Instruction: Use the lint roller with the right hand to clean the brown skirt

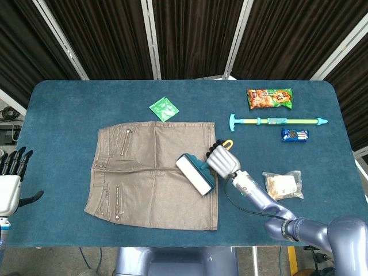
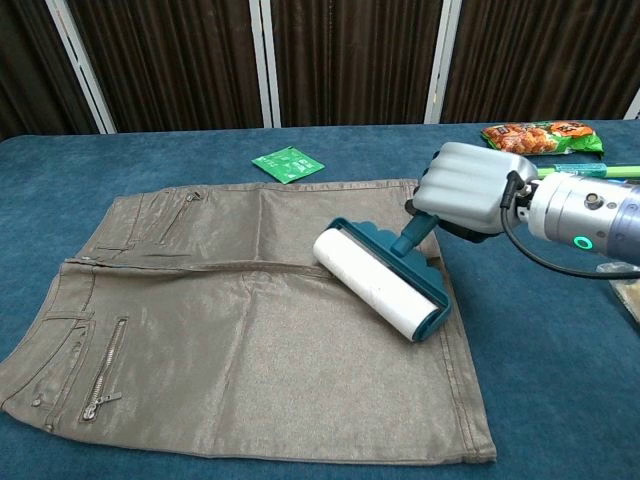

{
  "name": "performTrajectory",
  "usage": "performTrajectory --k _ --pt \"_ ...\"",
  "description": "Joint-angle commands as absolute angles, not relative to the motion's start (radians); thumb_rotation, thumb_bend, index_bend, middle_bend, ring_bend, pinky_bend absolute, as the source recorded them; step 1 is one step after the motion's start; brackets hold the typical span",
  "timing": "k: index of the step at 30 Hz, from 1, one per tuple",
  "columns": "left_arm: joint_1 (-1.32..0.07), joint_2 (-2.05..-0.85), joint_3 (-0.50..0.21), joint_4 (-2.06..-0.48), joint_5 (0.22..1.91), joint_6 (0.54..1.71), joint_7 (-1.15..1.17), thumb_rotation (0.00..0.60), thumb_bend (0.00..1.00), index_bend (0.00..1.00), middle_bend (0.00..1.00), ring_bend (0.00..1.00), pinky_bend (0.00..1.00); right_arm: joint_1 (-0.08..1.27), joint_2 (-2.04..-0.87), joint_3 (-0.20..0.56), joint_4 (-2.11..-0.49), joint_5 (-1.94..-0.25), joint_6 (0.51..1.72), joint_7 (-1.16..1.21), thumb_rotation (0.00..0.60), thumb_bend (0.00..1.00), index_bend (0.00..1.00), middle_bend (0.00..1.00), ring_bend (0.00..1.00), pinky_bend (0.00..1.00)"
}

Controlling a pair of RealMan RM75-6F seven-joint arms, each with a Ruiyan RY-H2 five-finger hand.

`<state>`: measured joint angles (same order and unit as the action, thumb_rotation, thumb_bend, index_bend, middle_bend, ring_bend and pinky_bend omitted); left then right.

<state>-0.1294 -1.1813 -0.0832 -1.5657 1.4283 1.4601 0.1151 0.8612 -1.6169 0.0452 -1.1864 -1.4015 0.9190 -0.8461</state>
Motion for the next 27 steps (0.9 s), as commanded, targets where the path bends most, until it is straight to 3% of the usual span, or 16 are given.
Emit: performTrajectory --k 1,16,27 --pt "-0.129 -1.179 -0.084 -1.565 1.427 1.46 0.111 0.6 0.0 0.0 0.0 0.0 0.0 0.873 -1.627 0.042 -1.228 -1.422 0.922 -0.884 0.6 0.96 0.48 0.52 0.41 0.4" --pt "-0.129 -1.176 -0.086 -1.553 1.412 1.451 0.098 0.6 0.0 0.0 0.0 0.0 0.0 0.956 -1.778 0.065 -1.393 -1.402 0.834 -1.085 0.6 0.96 0.48 0.52 0.41 0.4" --pt "-0.129 -1.173 -0.087 -1.544 1.405 1.445 0.085 0.6 0.0 0.0 0.0 0.0 0.0 0.956 -1.797 0.068 -1.364 -1.369 0.845 -1.125 0.6 0.96 0.48 0.52 0.41 0.4"
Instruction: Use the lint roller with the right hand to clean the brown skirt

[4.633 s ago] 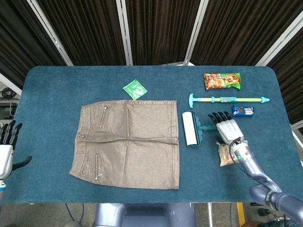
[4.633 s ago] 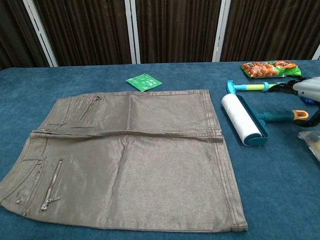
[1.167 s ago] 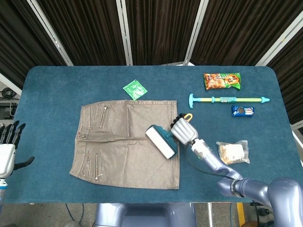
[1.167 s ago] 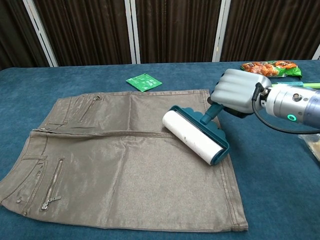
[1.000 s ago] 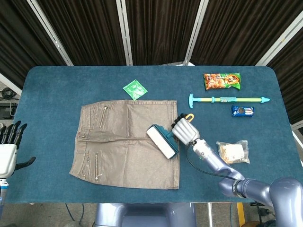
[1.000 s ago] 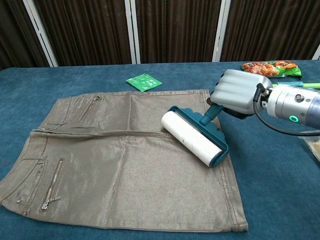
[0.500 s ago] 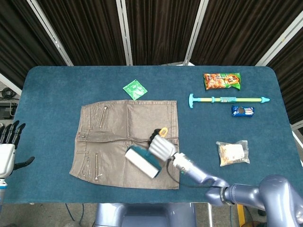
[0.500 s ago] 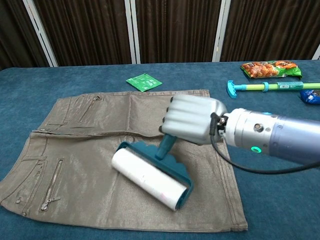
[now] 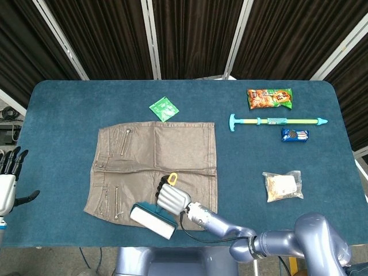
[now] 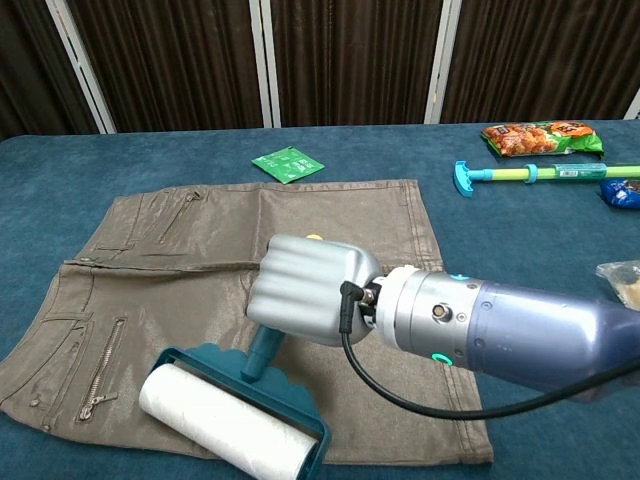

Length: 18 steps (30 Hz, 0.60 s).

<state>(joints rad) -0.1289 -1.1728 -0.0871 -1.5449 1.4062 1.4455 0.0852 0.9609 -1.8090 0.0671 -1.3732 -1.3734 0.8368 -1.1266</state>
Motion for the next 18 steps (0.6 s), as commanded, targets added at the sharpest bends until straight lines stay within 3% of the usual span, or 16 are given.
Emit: performTrajectory --k 1,18 --pt "-0.13 -1.173 -0.087 -1.544 1.404 1.443 0.085 0.6 0.0 0.0 0.0 0.0 0.0 0.952 -1.787 0.07 -1.357 -1.365 0.852 -1.123 0.6 0.96 0.48 0.52 0.41 0.4" --pt "-0.136 -1.188 -0.084 -1.553 1.406 1.439 0.124 0.6 0.0 0.0 0.0 0.0 0.0 0.87 -1.649 0.086 -1.139 -1.261 0.898 -1.01 0.6 0.96 0.48 0.52 0.41 0.4"
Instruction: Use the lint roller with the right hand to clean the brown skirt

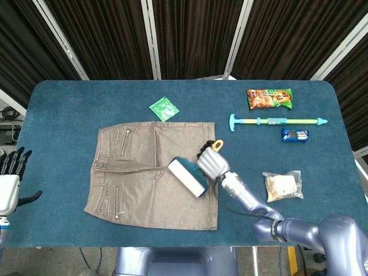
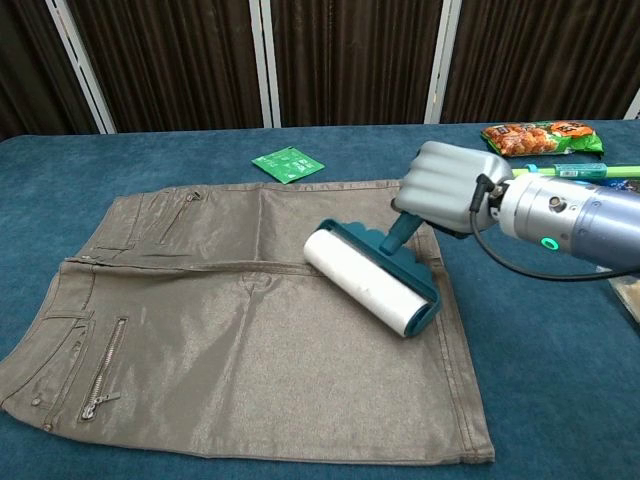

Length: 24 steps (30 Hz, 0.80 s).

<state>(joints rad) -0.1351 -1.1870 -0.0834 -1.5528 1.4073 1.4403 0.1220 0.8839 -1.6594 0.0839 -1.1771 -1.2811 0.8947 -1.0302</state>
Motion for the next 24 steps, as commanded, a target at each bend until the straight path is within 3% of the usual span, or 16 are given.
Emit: performTrajectory --k 1,20,22,23,24 --pt "-0.137 -1.189 -0.084 -1.553 1.405 1.438 0.126 0.6 0.0 0.0 0.0 0.0 0.0 0.867 -1.647 0.088 -1.122 -1.255 0.898 -1.005 0.6 0.96 0.48 0.52 0.41 0.4" --pt "-0.136 -1.186 -0.085 -1.553 1.397 1.436 0.119 0.6 0.0 0.0 0.0 0.0 0.0 0.777 -1.603 0.111 -0.911 -1.159 0.896 -0.834 0.6 0.96 0.48 0.52 0.41 0.4" --pt "-0.136 -1.187 -0.084 -1.554 1.398 1.436 0.123 0.6 0.0 0.0 0.0 0.0 0.0 0.763 -1.601 0.105 -0.885 -1.158 0.893 -0.815 0.6 0.92 0.47 0.52 0.41 0.4" --pt "-0.136 -1.188 -0.083 -1.554 1.399 1.436 0.125 0.6 0.0 0.0 0.0 0.0 0.0 0.756 -1.601 0.103 -0.873 -1.155 0.89 -0.805 0.6 0.82 0.42 0.52 0.4 0.4" --pt "-0.136 -1.189 -0.082 -1.555 1.399 1.435 0.128 0.6 0.0 0.0 0.0 0.0 0.0 0.75 -1.602 0.102 -0.864 -1.154 0.888 -0.794 0.6 0.62 0.34 0.49 0.37 0.4"
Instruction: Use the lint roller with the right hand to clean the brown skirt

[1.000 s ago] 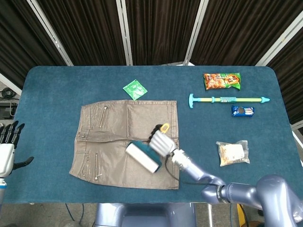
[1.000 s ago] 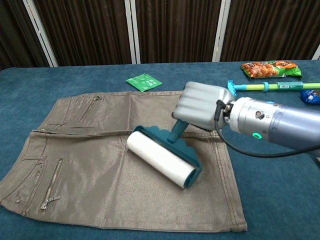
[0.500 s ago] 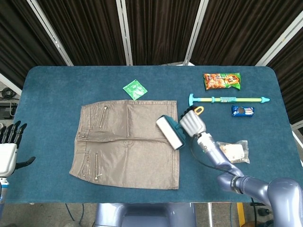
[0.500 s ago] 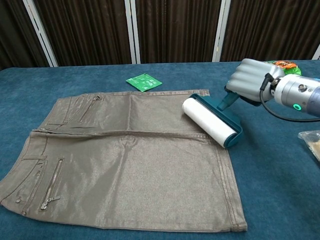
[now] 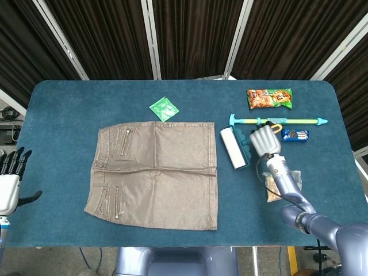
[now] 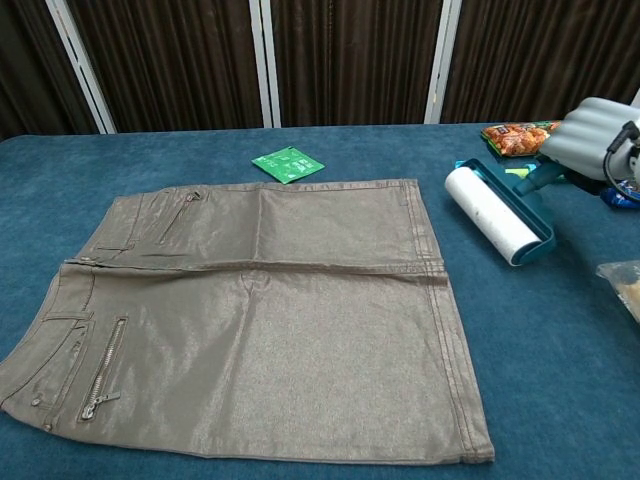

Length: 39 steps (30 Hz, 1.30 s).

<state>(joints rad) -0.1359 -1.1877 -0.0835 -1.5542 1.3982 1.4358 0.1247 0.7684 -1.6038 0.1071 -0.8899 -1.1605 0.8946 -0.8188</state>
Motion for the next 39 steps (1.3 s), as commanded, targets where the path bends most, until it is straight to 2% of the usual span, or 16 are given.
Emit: performTrajectory --k 1,2,3,5,9,16,20,26,33,39 --pt "-0.136 -1.19 -0.081 -1.556 1.4 1.435 0.13 0.6 0.0 0.0 0.0 0.0 0.0 0.745 -1.602 0.102 -0.859 -1.152 0.884 -0.782 0.6 0.46 0.27 0.45 0.33 0.4" --pt "-0.136 -1.191 -0.081 -1.557 1.401 1.436 0.131 0.6 0.0 0.0 0.0 0.0 0.0 0.741 -1.602 0.103 -0.858 -1.148 0.88 -0.77 0.6 0.22 0.16 0.38 0.27 0.39" --pt "-0.137 -1.191 -0.08 -1.558 1.403 1.436 0.132 0.6 0.0 0.0 0.0 0.0 0.0 0.736 -1.6 0.106 -0.861 -1.14 0.872 -0.756 0.6 0.07 0.07 0.3 0.21 0.38" --pt "-0.136 -1.192 -0.079 -1.56 1.405 1.438 0.136 0.6 0.0 0.0 0.0 0.0 0.0 0.729 -1.593 0.11 -0.869 -1.122 0.853 -0.745 0.6 0.0 0.0 0.2 0.14 0.34" --pt "-0.136 -1.193 -0.076 -1.564 1.41 1.439 0.142 0.6 0.0 0.0 0.0 0.0 0.0 0.722 -1.578 0.112 -0.897 -1.12 0.865 -0.75 0.6 0.0 0.0 0.11 0.07 0.28" --pt "-0.133 -1.183 -0.072 -1.575 1.422 1.446 0.125 0.6 0.0 0.0 0.0 0.0 0.0 0.694 -1.506 0.129 -1.013 -1.122 0.941 -0.754 0.6 0.0 0.0 0.09 0.06 0.22" --pt "-0.126 -1.17 -0.067 -1.583 1.443 1.464 0.105 0.6 0.0 0.0 0.0 0.0 0.0 0.643 -1.4 0.134 -1.186 -1.146 1.034 -0.718 0.6 0.0 0.0 0.07 0.03 0.17" --pt "-0.114 -1.155 -0.06 -1.587 1.478 1.496 0.072 0.6 0.0 0.0 0.0 0.0 0.0 0.527 -1.239 0.107 -1.424 -1.237 1.192 -0.572 0.6 0.0 0.0 0.0 0.0 0.01" --pt "-0.102 -1.152 -0.051 -1.576 1.524 1.538 0.044 0.6 0.0 0.0 0.0 0.0 0.0 0.371 -1.143 0.048 -1.564 -1.359 1.372 -0.317 0.6 0.0 0.0 0.0 0.0 0.0" --pt "-0.089 -1.152 -0.041 -1.568 1.557 1.57 0.028 0.6 0.0 0.0 0.0 0.0 0.0 0.283 -1.132 -0.008 -1.547 -1.437 1.454 -0.258 0.6 0.0 0.0 0.0 0.0 0.0"
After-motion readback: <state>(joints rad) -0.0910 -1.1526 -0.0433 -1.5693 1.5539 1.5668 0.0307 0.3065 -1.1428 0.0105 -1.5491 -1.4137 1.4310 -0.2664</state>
